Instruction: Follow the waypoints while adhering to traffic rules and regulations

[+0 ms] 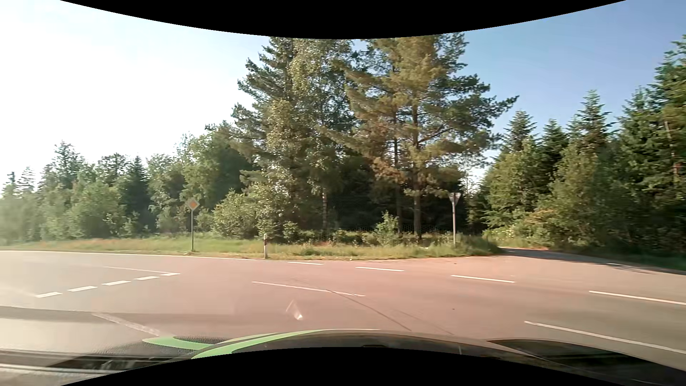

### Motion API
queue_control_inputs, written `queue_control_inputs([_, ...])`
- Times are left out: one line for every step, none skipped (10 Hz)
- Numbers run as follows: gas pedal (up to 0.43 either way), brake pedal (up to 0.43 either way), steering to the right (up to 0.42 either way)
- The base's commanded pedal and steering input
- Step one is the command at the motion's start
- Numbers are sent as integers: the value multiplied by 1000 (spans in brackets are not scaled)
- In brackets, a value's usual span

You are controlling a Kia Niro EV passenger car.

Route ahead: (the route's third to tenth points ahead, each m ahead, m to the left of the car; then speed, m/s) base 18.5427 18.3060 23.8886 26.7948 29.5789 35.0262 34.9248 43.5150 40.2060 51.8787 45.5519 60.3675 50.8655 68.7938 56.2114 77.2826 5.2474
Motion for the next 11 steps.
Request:
queue_control_inputs([500,0,-300])
queue_control_inputs([488,0,-254])
queue_control_inputs([469,0,-215])
queue_control_inputs([429,0,-176])
queue_control_inputs([390,0,-163])
queue_control_inputs([370,0,-171])
queue_control_inputs([370,0,-195])
queue_control_inputs([370,0,-222])
queue_control_inputs([370,0,-255])
queue_control_inputs([370,0,-276])
queue_control_inputs([370,0,-290])
